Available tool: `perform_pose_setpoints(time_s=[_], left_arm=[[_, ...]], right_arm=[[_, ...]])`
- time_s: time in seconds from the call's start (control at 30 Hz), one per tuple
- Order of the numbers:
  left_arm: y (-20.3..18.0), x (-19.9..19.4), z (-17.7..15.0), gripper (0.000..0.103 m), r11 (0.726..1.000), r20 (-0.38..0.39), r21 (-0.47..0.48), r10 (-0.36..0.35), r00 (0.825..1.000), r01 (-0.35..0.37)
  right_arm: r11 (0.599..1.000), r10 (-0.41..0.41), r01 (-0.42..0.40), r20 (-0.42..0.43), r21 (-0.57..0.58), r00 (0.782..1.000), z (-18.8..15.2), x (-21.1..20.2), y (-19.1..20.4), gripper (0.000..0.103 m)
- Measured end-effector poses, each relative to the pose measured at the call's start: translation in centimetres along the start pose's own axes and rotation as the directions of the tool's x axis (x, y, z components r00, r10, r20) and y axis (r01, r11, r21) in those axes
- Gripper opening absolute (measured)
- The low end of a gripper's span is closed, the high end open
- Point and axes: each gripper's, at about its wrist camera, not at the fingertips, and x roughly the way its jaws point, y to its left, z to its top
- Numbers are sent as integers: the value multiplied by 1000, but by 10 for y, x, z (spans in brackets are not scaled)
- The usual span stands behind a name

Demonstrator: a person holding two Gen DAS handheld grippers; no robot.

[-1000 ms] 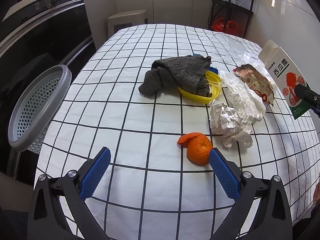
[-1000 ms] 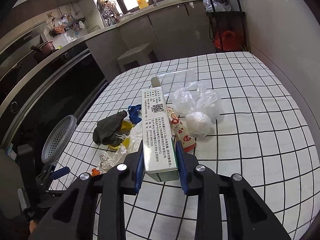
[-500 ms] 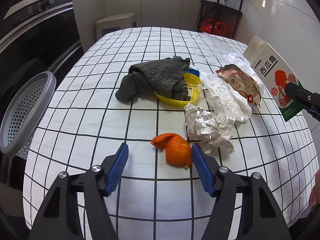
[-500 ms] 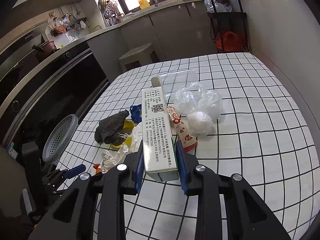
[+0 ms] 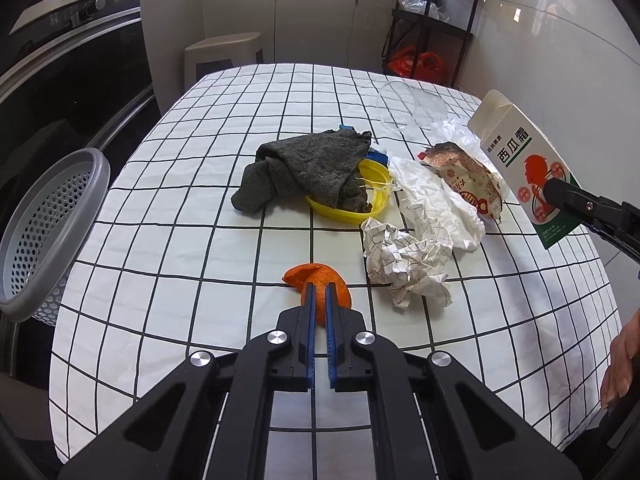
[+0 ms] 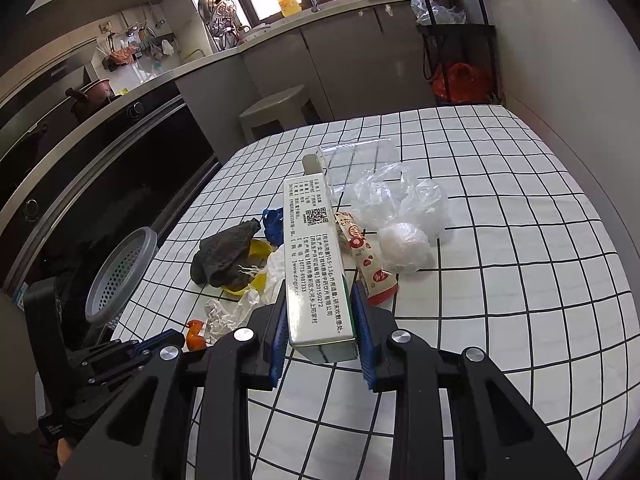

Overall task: Collect trash
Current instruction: 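Close the left tool on the orange peel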

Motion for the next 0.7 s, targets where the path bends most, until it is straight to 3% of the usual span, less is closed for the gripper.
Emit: perform_pose_setpoints(time_s=[0.27,0.33,0.47,0.7], left_arm=[[1,5,-3,6,1000,-42,-13,-26,999,26],[1,6,-5,12,1000,-46,-14,-25,999,24],[0,5,-6,53,1000,-26,-11,-1,1000,1],[-7,15,-5,55,1000,-49,6,16,999,-16]], right_arm=[[1000,2,-2,-6,-5,1000,-1,1,2,29],[1000,2,-2,-6,-4,1000,-1,0,1,29],[1000,3,-3,-7,-2,1000,0,0,1,29],[1000,3,-3,-3,-2,1000,0,-1,1,29]])
